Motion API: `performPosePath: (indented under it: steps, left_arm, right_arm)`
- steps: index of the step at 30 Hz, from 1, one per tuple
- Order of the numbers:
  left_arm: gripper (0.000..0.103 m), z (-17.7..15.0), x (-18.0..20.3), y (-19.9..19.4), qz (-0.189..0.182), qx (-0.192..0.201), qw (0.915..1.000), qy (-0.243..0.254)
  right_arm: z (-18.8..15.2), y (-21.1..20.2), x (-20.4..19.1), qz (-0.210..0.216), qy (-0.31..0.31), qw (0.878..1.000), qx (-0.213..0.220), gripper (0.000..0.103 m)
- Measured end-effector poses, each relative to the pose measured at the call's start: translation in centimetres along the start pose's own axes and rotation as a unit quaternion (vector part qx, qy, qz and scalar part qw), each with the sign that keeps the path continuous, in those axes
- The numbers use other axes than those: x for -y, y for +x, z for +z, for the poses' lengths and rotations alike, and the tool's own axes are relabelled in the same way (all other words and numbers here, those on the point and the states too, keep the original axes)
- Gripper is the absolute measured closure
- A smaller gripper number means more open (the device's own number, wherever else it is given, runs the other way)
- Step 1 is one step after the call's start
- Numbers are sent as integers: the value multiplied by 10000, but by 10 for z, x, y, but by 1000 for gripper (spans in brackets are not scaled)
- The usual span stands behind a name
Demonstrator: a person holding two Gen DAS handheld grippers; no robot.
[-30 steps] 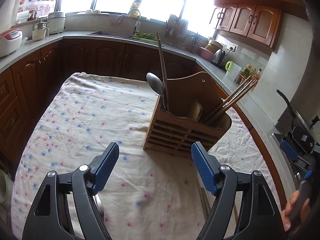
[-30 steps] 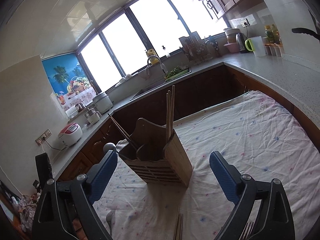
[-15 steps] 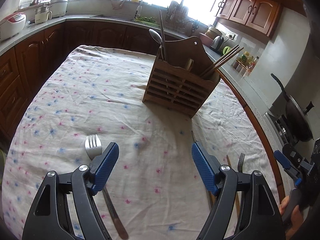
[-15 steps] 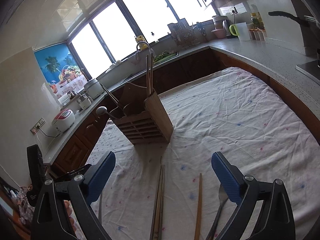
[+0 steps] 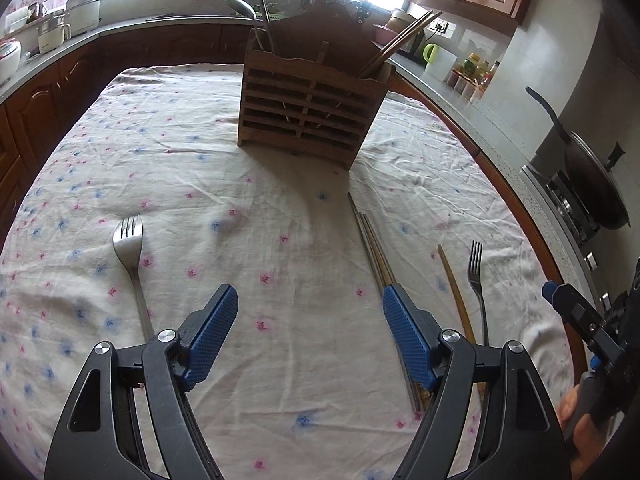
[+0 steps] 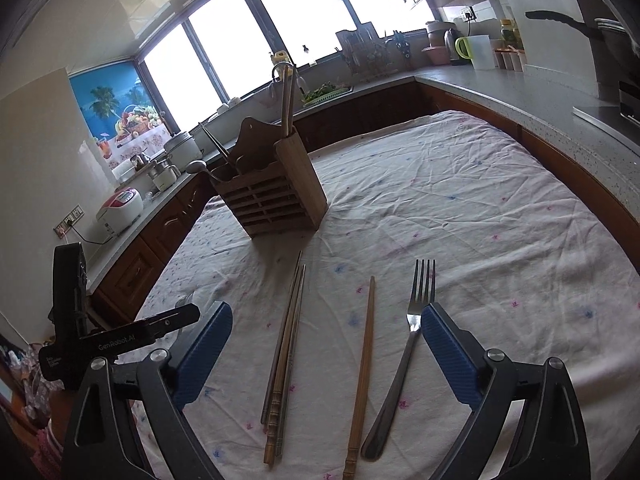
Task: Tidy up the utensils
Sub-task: 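Move both open grippers back down to the utensils on the cloth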
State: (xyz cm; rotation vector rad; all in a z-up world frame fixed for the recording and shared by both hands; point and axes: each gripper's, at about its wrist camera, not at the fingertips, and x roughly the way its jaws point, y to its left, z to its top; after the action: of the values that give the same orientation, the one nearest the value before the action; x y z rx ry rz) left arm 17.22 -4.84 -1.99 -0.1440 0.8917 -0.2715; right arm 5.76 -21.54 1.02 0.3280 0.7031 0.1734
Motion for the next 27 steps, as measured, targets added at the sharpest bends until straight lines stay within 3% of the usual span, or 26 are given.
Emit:
performPosePath:
  steps: [11, 16, 21, 27]
  left_arm:
    - [27, 4, 51, 56, 275, -522, 9955, 744]
    - [40, 0, 61, 77, 349, -772, 9923, 898]
    - [41, -3, 46, 67, 422, -757, 9913, 989]
    - [41, -12, -1, 36, 359, -862, 9922, 821]
  right_arm:
    - [5, -3, 21, -115, 262, 9996, 84, 14]
    - [9, -2, 25, -154, 305, 9994, 91, 14]
    - [12, 1, 25, -145, 296, 9994, 58, 14]
    - [10, 16, 20, -53, 209, 9997, -73, 14]
